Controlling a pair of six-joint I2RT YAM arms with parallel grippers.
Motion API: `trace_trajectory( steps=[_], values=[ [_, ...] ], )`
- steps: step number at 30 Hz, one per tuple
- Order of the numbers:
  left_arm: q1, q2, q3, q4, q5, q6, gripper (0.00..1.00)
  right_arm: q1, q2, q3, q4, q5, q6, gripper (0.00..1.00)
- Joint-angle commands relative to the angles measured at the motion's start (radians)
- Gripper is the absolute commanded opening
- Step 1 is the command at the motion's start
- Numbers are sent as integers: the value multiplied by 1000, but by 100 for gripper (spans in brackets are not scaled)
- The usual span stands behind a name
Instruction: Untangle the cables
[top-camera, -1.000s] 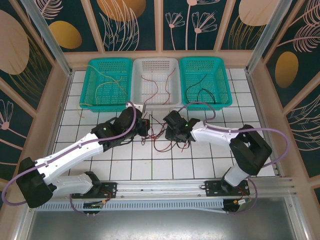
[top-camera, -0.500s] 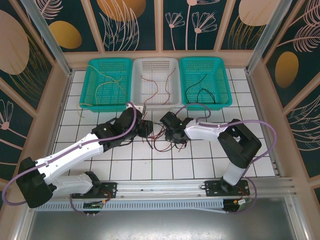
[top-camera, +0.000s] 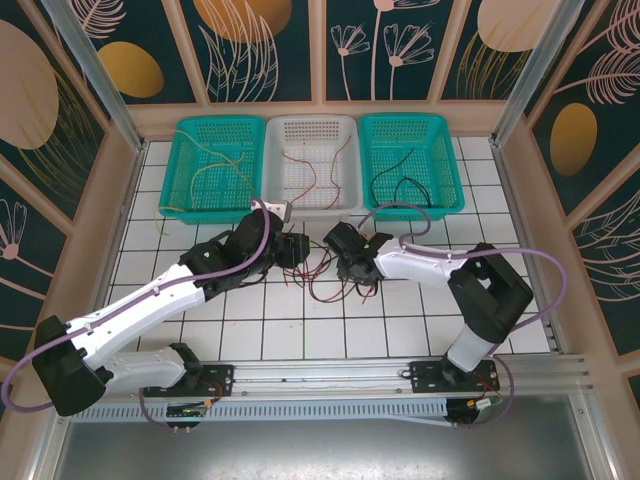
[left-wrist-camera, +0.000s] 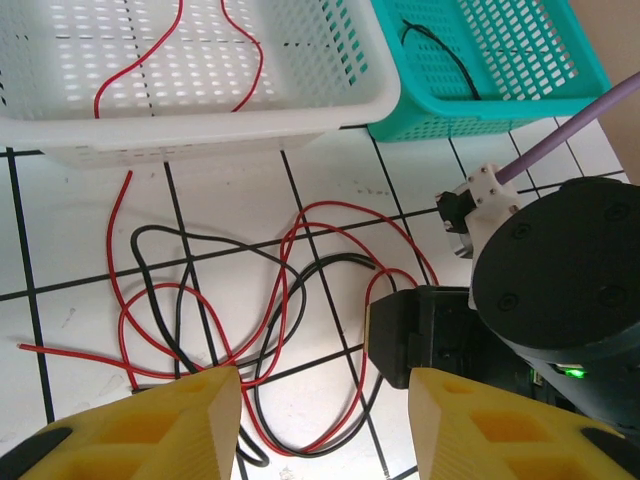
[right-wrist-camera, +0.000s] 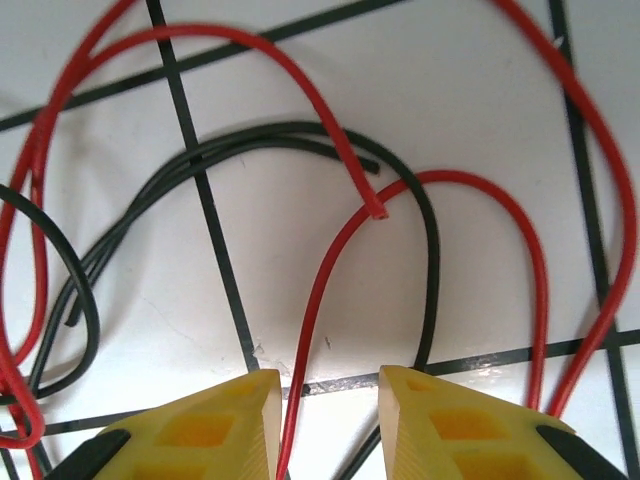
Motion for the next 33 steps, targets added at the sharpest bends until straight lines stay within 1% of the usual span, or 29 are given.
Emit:
trace_trajectory(
  steps=[1,4,6,11,13,17,21,24,28,33],
  values=[
    [6,-6,37,0,0,22,48,-46,-41,3,-62,70,-14,31],
    [5,-6,39,16,23,26,47,-112,-92,-32,-68,81,-39,31],
    [5,-10,35,24,30,27,45,-156,-129,-62,-67,80,-60,29],
    [5,-14,21,58,57,26,43,-210,-143,-116,-56,66,-114,29],
    [6,-11,23,71,70,23,42,-226,-141,-140,-25,38,-135,27],
    [5,2,33,74,83,26,42,-226,-135,-161,36,-26,-154,27],
    [6,10,45,75,81,31,42,-213,-124,-187,53,-43,-138,26],
    [5,15,47,83,85,29,42,-204,-120,-202,78,-69,-140,28],
    [6,22,53,84,90,30,42,-189,-100,-200,80,-76,-143,29],
    [6,24,62,84,88,35,42,-186,-78,-212,100,-82,-138,26]
  ],
)
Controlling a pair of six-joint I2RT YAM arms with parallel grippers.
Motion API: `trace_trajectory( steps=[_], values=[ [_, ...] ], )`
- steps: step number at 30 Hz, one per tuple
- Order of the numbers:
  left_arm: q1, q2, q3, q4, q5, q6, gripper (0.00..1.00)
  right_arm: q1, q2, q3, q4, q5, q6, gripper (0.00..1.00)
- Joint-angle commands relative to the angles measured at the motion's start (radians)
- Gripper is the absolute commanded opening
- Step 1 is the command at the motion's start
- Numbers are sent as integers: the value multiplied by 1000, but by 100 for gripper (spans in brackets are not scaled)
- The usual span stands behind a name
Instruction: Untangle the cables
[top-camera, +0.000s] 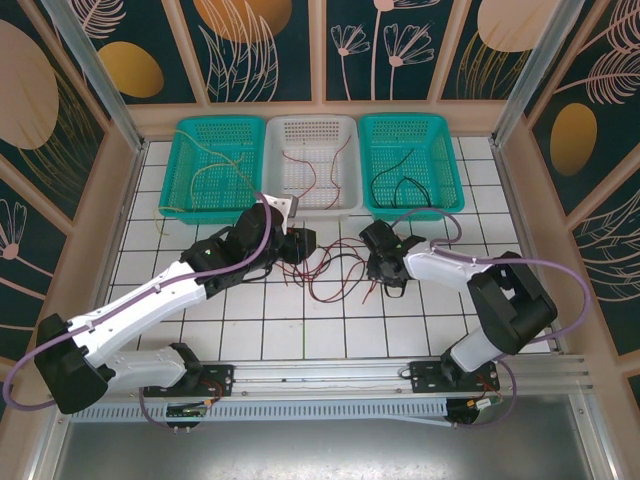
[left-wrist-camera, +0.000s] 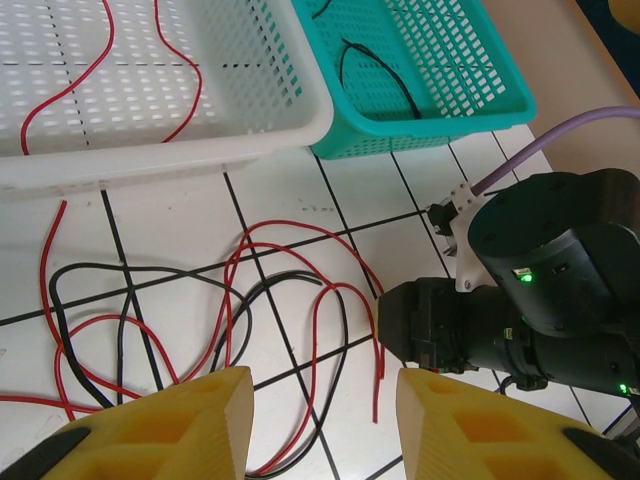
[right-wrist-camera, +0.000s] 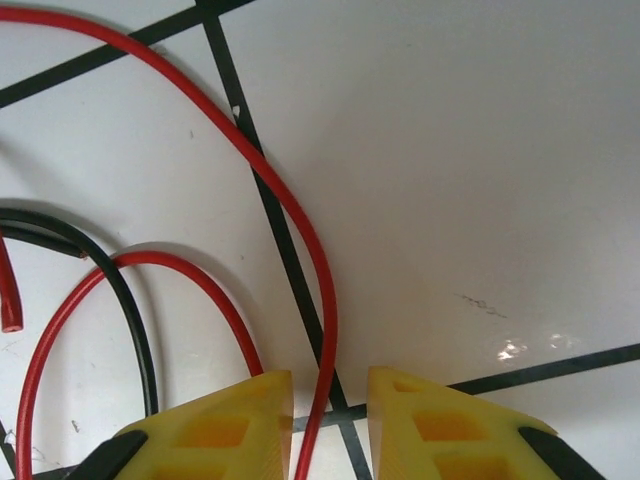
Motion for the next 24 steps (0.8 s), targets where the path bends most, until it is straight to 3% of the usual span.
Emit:
trace_trajectory(
  steps=[1,9,15,24],
  values=[
    [5,5,41,16,15,17,42,6,22,-21,25,-9,-6,25],
    [5,13,56,18,15,32,45,6,4,-12,-18,55,-14,0],
    [6,31,88,35,-7,92,48,46,-170,58,-122,205,-103,0],
    [11,110,169,116,-35,194,52,216,-426,273,-276,458,-261,0]
  ],
)
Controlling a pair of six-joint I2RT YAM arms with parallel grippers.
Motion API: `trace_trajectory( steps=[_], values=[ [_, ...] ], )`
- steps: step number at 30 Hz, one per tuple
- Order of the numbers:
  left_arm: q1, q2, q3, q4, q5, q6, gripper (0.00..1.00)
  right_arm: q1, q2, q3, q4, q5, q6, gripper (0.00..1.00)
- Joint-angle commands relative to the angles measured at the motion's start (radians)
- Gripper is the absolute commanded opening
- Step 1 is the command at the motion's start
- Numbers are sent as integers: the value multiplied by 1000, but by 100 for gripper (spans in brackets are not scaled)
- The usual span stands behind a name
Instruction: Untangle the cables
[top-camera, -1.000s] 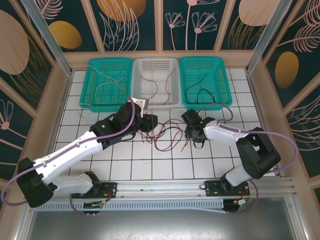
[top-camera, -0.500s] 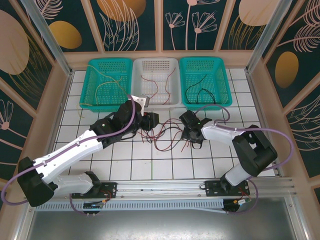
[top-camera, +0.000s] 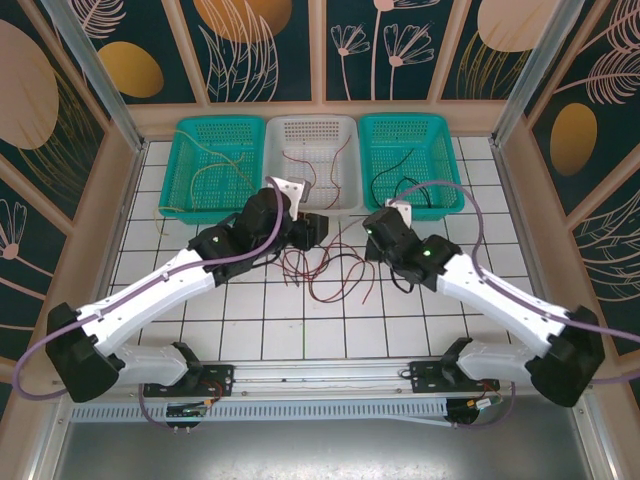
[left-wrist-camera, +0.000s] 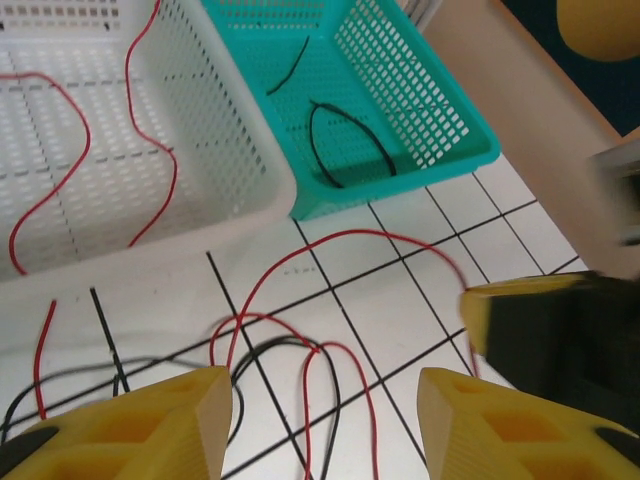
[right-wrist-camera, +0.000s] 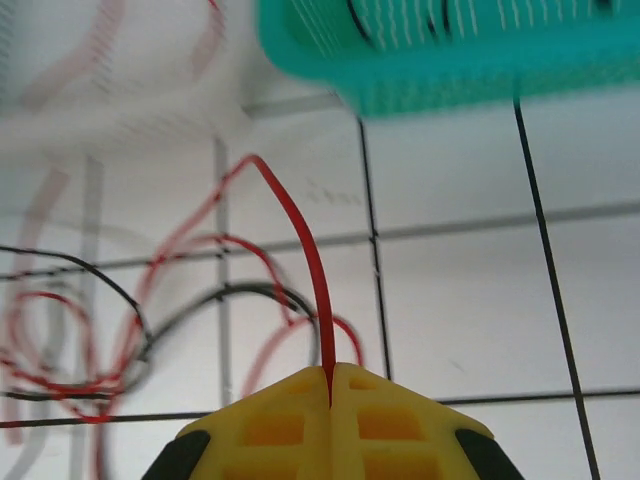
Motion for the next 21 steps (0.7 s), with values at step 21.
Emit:
trace_trajectory(
  steps=[21],
  values=[
    [70,127,14,426,283,146,83,229,-126,469,-43,346,-377,0]
  ],
)
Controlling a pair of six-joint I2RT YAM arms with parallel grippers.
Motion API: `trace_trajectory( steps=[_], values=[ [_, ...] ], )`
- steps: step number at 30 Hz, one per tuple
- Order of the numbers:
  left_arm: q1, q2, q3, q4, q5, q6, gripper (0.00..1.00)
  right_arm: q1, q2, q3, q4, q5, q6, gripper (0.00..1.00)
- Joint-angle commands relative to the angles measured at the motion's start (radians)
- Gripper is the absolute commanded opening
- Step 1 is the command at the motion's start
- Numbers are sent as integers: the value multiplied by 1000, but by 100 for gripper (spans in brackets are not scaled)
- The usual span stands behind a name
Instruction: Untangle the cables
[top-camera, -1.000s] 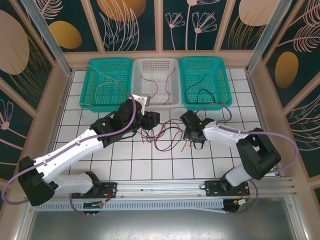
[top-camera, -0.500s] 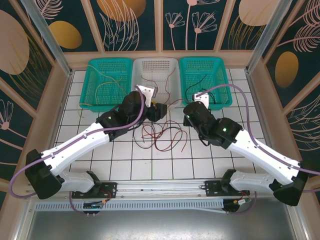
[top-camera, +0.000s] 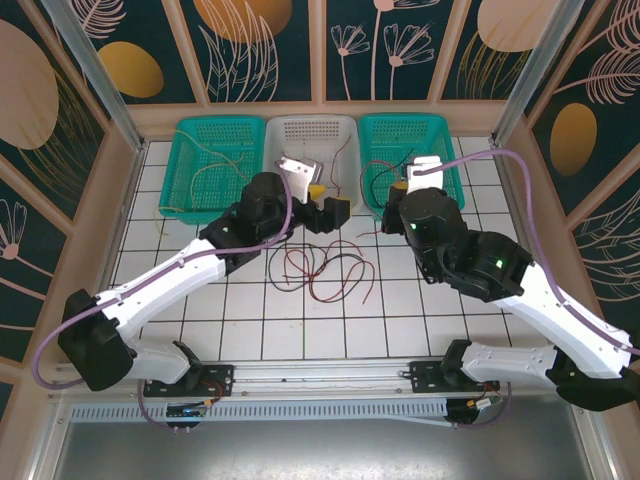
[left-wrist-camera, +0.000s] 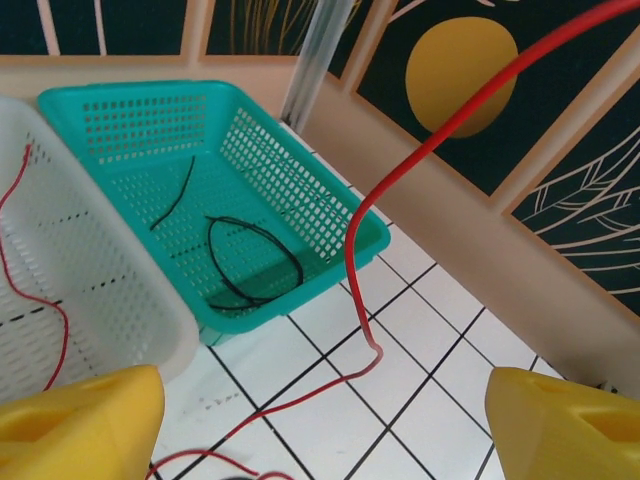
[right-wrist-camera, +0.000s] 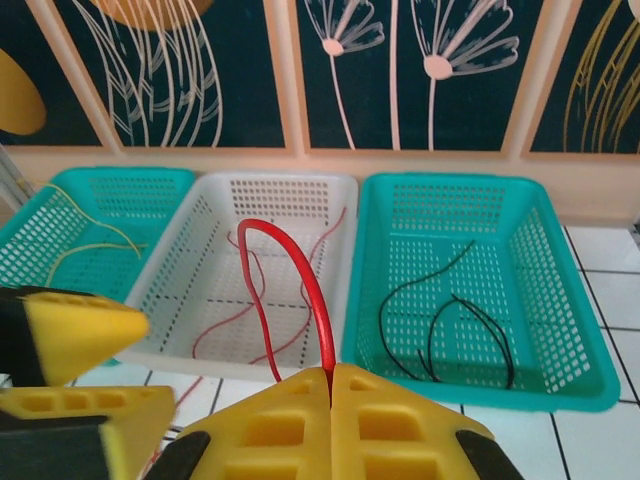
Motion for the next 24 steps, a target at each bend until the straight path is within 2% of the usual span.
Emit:
trace_trajectory(
  steps=[1,6,9,14,18,19,24],
  values=[
    [-1,48,33,77,49,24,82,21,-18,39,75,4,-69,0],
    [-1,94,61,111,38,24,80,58,-40,27,145,-11,-112,0],
    [-1,115,80,120,7,33,75,67,-36,32,154,-21,-120,0],
    [0,98,78,139,-87,44,44,71,-43,12,152,-9,-120,0],
    [-1,38,49,141,-118,102,5,71,-52,-25,140,34,-126,0],
    [-1,21,44,127,-131,123,0,71,-55,-42,138,49,-131,0],
    [0,-46,73,-11,-174,209,0,69,-61,-137,117,166,-135,0]
  ],
)
